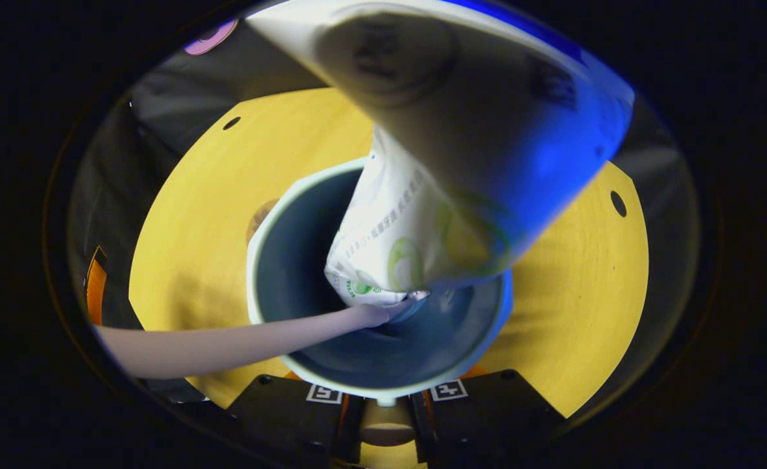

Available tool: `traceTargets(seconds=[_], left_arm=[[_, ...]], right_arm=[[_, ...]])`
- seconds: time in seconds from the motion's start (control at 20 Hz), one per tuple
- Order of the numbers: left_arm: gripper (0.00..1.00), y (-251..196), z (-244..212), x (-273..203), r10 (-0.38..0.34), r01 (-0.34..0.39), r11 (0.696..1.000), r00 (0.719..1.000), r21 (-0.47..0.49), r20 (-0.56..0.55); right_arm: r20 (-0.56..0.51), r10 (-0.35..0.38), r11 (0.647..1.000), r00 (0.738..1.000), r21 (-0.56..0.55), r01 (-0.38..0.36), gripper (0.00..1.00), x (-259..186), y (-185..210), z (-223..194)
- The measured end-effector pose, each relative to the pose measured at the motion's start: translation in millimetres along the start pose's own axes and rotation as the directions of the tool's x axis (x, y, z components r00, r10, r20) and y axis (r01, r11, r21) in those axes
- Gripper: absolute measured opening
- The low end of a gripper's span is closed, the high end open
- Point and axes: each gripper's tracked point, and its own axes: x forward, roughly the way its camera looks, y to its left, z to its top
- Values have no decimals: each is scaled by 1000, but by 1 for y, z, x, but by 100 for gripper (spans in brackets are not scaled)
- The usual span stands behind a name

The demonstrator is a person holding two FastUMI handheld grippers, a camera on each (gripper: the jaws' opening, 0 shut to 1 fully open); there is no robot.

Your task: Put the toothbrush and toothpaste on the desktop into the cup, then pick up the cup and place it on the coaster on the desktop.

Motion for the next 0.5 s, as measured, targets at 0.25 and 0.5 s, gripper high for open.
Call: traceTargets(seconds=[0.25,0.5], left_arm=[[95,31,-5,-1,17,-18,999,1000,-36,-12],[95,64,-8,-5,40,-41,998,999,-41,-16]], right_arm=[[7,24,999,1000,-33,-24,37,-16,3,1],[-9,33,998,999,-50,-33,37,-11,6,1]])
